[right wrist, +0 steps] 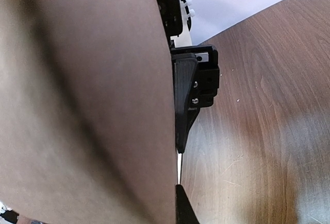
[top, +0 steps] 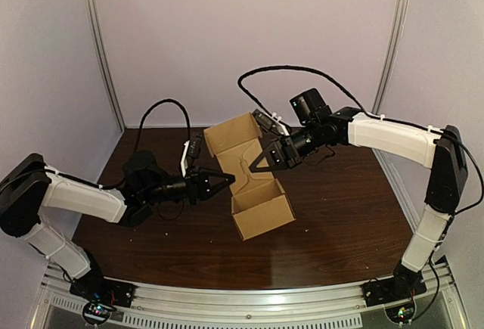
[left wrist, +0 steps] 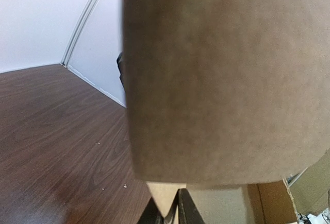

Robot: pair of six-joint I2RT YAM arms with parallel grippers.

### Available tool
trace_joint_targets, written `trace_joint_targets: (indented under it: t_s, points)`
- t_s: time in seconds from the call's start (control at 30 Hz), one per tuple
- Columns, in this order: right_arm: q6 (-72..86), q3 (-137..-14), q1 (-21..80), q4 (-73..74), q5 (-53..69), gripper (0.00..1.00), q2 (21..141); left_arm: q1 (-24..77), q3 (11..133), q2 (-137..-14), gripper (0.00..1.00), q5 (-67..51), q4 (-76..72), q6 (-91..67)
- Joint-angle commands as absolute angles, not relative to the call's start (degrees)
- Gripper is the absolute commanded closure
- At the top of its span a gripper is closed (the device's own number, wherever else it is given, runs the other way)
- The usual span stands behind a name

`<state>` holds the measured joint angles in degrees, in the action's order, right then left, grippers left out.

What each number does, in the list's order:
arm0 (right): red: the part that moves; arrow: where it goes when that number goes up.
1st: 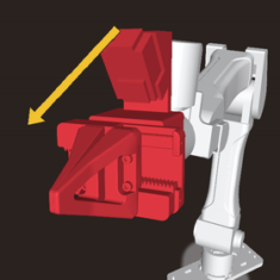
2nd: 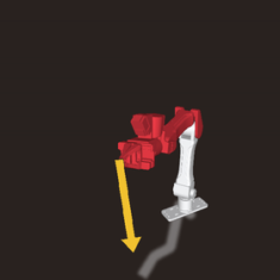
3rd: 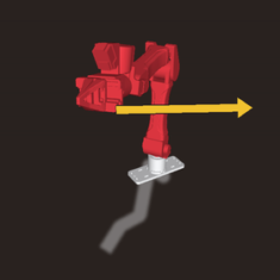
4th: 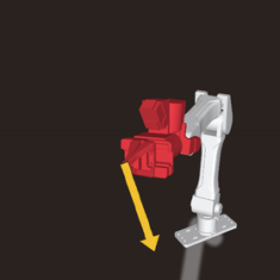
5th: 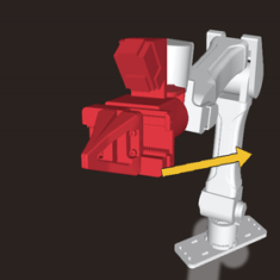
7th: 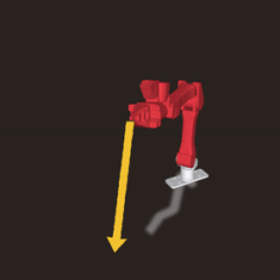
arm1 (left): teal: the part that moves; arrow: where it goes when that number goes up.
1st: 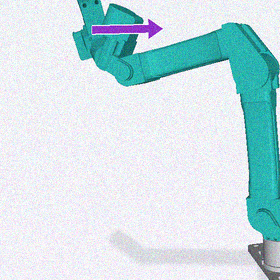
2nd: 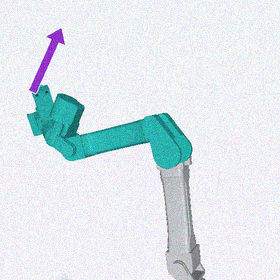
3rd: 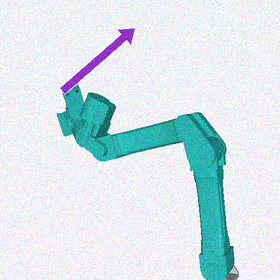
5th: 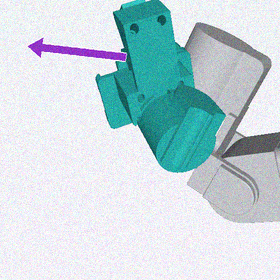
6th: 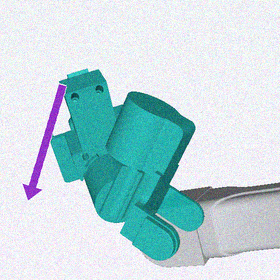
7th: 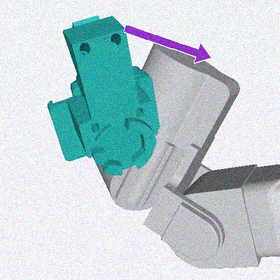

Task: Fold the paper box

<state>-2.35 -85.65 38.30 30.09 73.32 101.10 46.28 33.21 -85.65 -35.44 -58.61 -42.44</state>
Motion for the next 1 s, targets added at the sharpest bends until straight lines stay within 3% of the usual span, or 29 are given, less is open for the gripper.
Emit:
trace_joint_targets:
  t_s: [0.0, 0.17, 0.37, 0.43, 0.67, 0.7, 0.77, 0.8, 0.87, 0.97]
  points:
    - [0.00, -83.83, 40.25, 27.02, 75.07, 1.00, 99.19, 46.67, 32.80, -82.72, 0.84, -27.96, -63.05, -41.01]
    - [2.20, -82.89, 40.26, 25.66, 75.50, 1.00, 99.06, 46.65, 34.45, -83.35, 0.79, -28.12, -65.76, -41.91]
    - [1.86, -82.66, 40.25, 25.75, 75.30, 1.00, 98.44, 46.67, 36.07, -84.48, 1.00, -28.91, -64.77, -42.02]
    - [1.50, -82.57, 40.26, 26.12, 75.16, 1.00, 98.24, 46.67, 36.00, -84.59, 1.00, -29.03, -64.85, -41.89]
    - [4.11, -83.26, 37.79, 25.50, 74.73, 0.72, 98.09, 46.67, 35.32, -83.04, 1.00, -29.85, -62.85, -40.88]
    - [4.15, -83.20, 37.53, 25.42, 74.69, 0.75, 97.97, 46.67, 35.33, -82.72, 1.00, -29.88, -62.14, -40.53]
    - [3.37, -82.79, 37.28, 25.63, 74.06, 0.96, 97.64, 46.66, 35.33, -82.00, 1.00, -29.86, -60.61, -39.76]
    - [2.73, -82.49, 37.31, 25.97, 73.26, 1.00, 97.50, 46.67, 35.33, -81.81, 1.00, -29.88, -59.97, -39.39]
    - [1.05, -82.45, 37.27, 27.37, 72.08, 1.00, 97.42, 46.67, 35.33, -81.39, 1.00, -29.82, -58.80, -38.64]
    - [-3.44, -83.34, 37.27, 31.83, 69.57, 0.84, 97.27, 46.67, 35.46, -81.12, 1.00, -29.85, -55.75, -36.47]
